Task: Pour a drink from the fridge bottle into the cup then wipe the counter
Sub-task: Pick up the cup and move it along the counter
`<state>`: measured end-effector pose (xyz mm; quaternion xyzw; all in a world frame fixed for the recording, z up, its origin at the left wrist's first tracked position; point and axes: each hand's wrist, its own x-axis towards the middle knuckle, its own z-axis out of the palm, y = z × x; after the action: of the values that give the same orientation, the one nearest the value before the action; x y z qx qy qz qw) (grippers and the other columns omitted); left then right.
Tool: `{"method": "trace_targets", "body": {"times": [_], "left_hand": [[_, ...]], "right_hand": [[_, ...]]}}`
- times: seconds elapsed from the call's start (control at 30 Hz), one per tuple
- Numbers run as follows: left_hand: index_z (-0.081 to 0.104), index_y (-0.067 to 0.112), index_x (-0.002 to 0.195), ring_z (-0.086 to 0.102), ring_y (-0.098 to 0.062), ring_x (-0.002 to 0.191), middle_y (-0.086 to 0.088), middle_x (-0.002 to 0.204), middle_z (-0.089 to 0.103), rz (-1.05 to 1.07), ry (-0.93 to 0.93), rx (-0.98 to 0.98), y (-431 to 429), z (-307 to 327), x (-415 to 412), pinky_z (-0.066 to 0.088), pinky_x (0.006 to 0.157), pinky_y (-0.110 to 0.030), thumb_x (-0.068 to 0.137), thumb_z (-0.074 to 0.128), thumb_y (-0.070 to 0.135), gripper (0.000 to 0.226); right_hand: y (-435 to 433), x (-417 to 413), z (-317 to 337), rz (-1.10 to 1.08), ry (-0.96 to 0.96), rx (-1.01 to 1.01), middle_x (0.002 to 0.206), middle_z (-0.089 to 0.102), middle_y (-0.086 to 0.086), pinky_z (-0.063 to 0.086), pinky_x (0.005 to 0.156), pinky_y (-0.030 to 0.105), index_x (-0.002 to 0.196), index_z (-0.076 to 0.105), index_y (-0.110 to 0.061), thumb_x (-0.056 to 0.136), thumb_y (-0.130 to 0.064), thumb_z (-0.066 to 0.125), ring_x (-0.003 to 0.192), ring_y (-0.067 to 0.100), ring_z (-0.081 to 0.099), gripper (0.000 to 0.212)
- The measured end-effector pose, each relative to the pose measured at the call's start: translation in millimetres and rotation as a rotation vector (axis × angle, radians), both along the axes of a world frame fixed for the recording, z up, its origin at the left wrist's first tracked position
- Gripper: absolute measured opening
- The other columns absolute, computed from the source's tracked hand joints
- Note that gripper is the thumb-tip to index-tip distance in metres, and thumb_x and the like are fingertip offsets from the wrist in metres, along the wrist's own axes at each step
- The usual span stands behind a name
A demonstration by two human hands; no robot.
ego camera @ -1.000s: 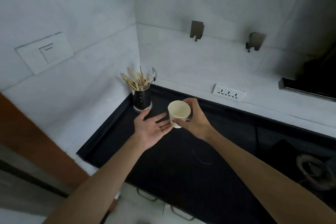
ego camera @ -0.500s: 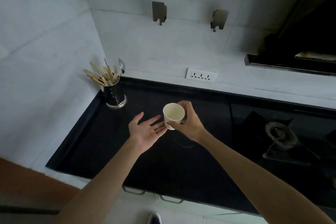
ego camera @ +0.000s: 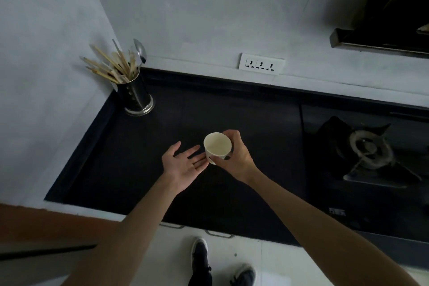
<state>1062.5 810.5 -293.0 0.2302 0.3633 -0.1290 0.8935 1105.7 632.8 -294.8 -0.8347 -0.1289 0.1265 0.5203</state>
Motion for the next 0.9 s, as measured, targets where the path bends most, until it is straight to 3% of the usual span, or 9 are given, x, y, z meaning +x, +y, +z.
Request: {"method": "trace_targets", "body": {"times": [0.13,0.3,0.5,0.6,0.77,0.9], "left_hand": [[0.045,-0.002,0.143,0.043,-0.045,0.137,-0.035,0.142,0.047,-0.024,0.035,0.055,7,-14,7,0.030,0.118,-0.052,0.097,0.042,0.048,0.068],[0.048,-0.001,0.142,0.045,-0.043,0.136,-0.033,0.140,0.050,-0.109,0.056,0.116,16,-24,15,0.030,0.119,-0.051,0.099,0.040,0.046,0.064],[0.048,0.000,0.142,0.044,-0.042,0.137,-0.031,0.143,0.049,-0.171,0.054,0.153,26,-32,25,0.029,0.120,-0.051,0.100,0.040,0.044,0.061],[0.049,0.000,0.142,0.044,-0.042,0.138,-0.030,0.143,0.049,-0.203,0.058,0.173,28,-35,29,0.028,0.120,-0.051,0.100,0.041,0.043,0.060],[0.051,0.002,0.139,0.044,-0.041,0.137,-0.028,0.142,0.051,-0.255,0.046,0.189,32,-36,32,0.028,0.120,-0.050,0.101,0.040,0.042,0.057],[0.053,0.003,0.136,0.046,-0.040,0.136,-0.027,0.142,0.052,-0.299,0.028,0.193,36,-39,33,0.029,0.120,-0.050,0.100,0.041,0.042,0.054]], "right_hand": [[5,4,-16,-0.001,-0.014,-0.028,0.124,0.048,-0.009,0.055,0.079,0.019,0.128,0.038,-0.019,0.077,-0.026,0.085,0.110,0.007,0.055,0.070],[15,10,-31,-0.031,0.000,-0.061,0.118,0.046,-0.015,0.051,0.075,0.014,0.126,0.039,-0.020,0.076,-0.027,0.085,0.103,-0.003,0.053,0.069],[25,16,-45,-0.044,0.004,-0.085,0.119,0.049,-0.011,0.050,0.075,0.014,0.125,0.039,-0.020,0.074,-0.025,0.087,0.105,0.004,0.055,0.070],[28,16,-51,-0.053,0.010,-0.108,0.120,0.049,-0.010,0.050,0.078,0.017,0.127,0.038,-0.019,0.074,-0.025,0.087,0.107,0.007,0.055,0.073],[31,16,-59,-0.067,0.039,-0.140,0.125,0.049,-0.008,0.054,0.089,0.033,0.133,0.035,-0.020,0.071,-0.026,0.088,0.114,0.013,0.054,0.082],[34,15,-61,-0.073,0.043,-0.163,0.129,0.051,-0.003,0.051,0.093,0.031,0.138,0.034,-0.019,0.072,-0.024,0.088,0.118,0.014,0.052,0.086]]}}
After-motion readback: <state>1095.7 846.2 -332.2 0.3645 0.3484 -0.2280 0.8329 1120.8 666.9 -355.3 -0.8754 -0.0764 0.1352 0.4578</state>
